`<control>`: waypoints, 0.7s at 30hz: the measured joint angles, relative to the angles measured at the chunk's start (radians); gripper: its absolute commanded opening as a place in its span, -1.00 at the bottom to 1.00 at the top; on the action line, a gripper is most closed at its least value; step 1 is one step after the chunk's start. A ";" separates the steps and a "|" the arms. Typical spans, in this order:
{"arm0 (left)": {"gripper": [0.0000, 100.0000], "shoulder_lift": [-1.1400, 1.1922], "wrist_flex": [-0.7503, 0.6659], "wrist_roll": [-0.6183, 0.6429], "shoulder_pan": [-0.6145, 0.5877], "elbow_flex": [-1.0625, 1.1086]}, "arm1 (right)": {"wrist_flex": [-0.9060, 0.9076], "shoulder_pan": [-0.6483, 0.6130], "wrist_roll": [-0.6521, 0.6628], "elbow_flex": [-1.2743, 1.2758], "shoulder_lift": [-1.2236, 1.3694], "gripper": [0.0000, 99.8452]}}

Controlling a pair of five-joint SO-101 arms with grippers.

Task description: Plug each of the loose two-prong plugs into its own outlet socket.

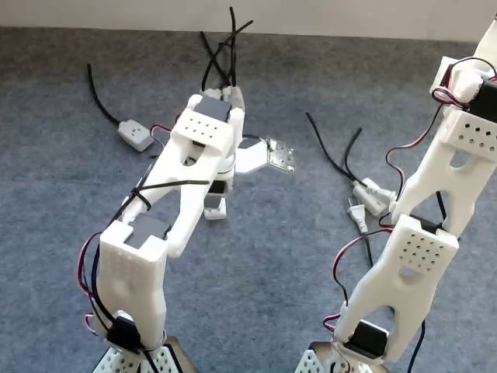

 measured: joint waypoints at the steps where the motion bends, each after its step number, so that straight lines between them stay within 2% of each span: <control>1: -0.99 0.015 0.000 0.000 0.000 -0.003 | 0.000 0.000 0.000 0.000 0.000 -0.36; 8: -0.99 0.089 0.003 0.000 -0.002 -0.029 | 0.000 0.000 0.000 0.000 0.000 -0.36; 21: -0.99 0.081 0.006 -0.018 -0.091 -0.066 | 0.000 0.000 0.000 0.000 0.000 -0.36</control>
